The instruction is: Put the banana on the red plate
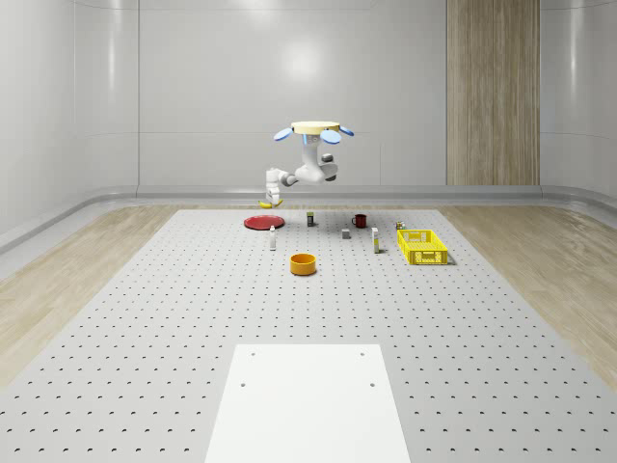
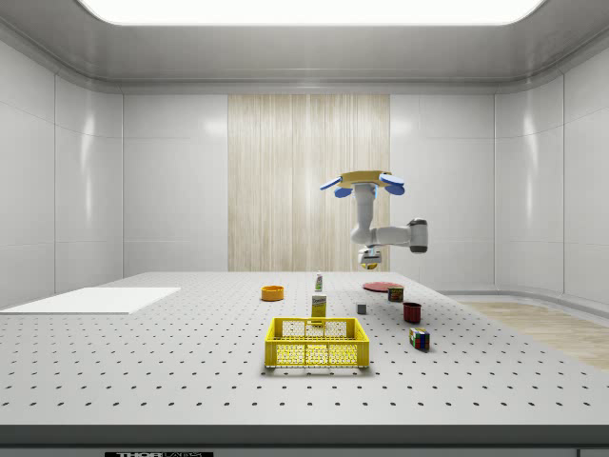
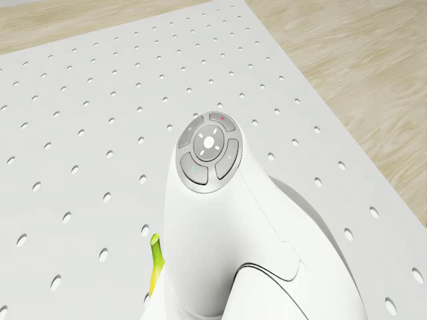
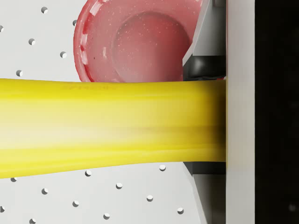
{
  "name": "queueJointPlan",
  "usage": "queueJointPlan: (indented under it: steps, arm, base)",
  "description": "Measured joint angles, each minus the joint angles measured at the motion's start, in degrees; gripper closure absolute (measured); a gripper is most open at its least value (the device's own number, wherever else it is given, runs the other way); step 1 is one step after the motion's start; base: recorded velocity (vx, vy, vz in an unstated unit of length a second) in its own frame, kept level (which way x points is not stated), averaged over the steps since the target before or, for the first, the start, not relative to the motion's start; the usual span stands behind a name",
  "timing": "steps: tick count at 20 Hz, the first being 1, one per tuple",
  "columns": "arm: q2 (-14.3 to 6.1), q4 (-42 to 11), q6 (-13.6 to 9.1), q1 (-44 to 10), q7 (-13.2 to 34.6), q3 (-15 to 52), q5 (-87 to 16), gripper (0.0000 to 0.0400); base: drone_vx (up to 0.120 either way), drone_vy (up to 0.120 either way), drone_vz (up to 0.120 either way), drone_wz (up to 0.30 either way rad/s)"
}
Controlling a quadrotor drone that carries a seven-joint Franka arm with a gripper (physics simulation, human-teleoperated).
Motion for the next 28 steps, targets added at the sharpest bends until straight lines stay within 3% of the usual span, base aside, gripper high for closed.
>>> queueJointPlan:
  steps: [6,21,28]
  arm:
    - [0.10,0.00,-0.09,0.01,-0.38,-0.01,-0.04,0.0210]
    - [0.26,-0.01,-0.24,0.04,-0.32,-0.03,-0.10,0.0210]
    - [0.21,0.48,0.67,-0.47,-0.25,-2.94,-2.84,0.0210]
  base:
    - [0.007,-0.120,-0.067,0.000]
    - [0.109,-0.120,0.000,0.000]
    - [0.000,0.000,0.000,0.000]
